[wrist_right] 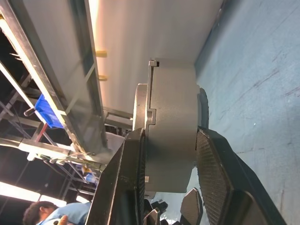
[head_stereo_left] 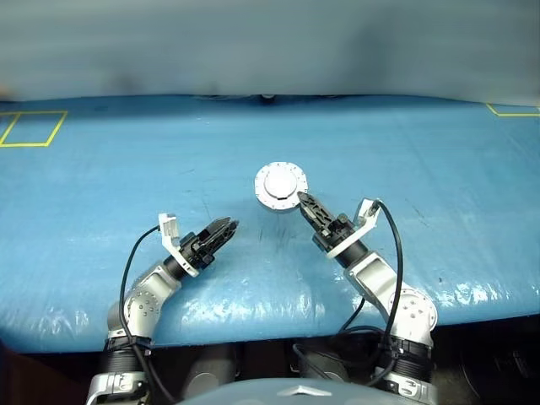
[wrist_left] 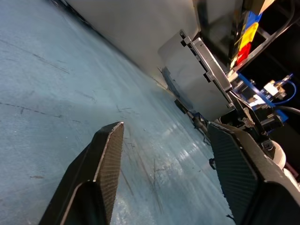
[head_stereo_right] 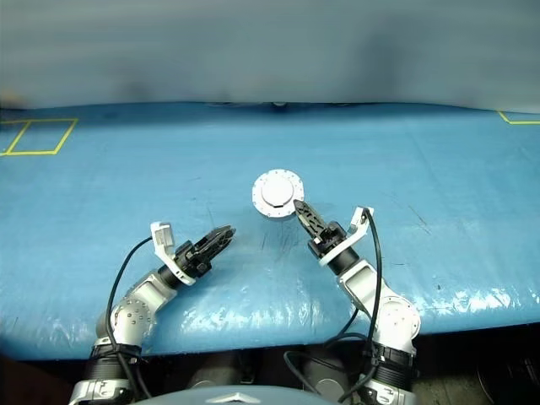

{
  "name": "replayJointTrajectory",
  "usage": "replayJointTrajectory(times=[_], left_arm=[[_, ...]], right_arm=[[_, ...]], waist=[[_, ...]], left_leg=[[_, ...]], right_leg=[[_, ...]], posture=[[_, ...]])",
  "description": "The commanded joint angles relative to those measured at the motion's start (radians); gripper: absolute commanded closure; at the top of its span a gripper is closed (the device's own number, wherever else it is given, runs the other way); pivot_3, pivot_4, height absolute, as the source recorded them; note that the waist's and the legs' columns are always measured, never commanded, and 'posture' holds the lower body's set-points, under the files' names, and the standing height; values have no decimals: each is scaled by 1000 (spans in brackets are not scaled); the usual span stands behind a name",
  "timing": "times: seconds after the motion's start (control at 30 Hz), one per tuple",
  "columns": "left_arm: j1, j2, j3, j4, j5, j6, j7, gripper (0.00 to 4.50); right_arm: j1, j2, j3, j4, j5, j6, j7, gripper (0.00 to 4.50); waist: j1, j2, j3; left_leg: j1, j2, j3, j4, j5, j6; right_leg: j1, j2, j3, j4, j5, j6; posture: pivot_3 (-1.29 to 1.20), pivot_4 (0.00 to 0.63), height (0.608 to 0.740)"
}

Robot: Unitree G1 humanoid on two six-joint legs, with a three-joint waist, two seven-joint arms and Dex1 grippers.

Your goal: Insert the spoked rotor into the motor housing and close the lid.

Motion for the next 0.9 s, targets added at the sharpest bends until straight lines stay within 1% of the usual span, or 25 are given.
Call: replayJointTrajectory(times=[0.03, 0.17, 0.3, 0.53, 0.9], left_arm=[[-5, 7, 9, -44, -101, 131, -22, 17], [-13, -1, 27, -32, -146, 189, -24, 17], [-36, -5, 33, 13, -138, 199, -30, 17], [-95, -49, 67, 66, -177, 225, -50, 17], [-160, -113, 87, 97, -196, 275, -10, 17]], right_arm=[[-32, 9, 45, -64, 70, 2, 14, 3338], [-14, 3, 88, -66, 79, 25, 6, 3338], [-4, -10, 122, -74, 85, 40, 8, 3338], [-6, -42, 155, -72, 75, 47, 14, 3338], [-11, -78, 200, -76, 60, 41, 28, 3338]], waist=[[-1, 0, 0], [-3, 0, 0], [-1, 0, 0], [2, 0, 0], [0, -1, 0]], left_leg=[[0, 0, 0, 0, 0, 0], [1, 0, 0, 1, 0, 0], [1, 0, 1, 2, 1, -1], [1, 0, 1, 3, 1, -1], [1, 0, 1, 4, 1, -2]], right_leg=[[0, 0, 0, 0, 0, 0], [0, 0, 0, 2, 0, 0], [0, 0, 0, 5, -1, -1], [0, 0, 0, 9, -2, -3], [0, 0, 0, 11, -2, -4]], posture=[[0, 150, 740], [0, 150, 740], [0, 150, 740], [0, 150, 740], [0, 150, 740]])
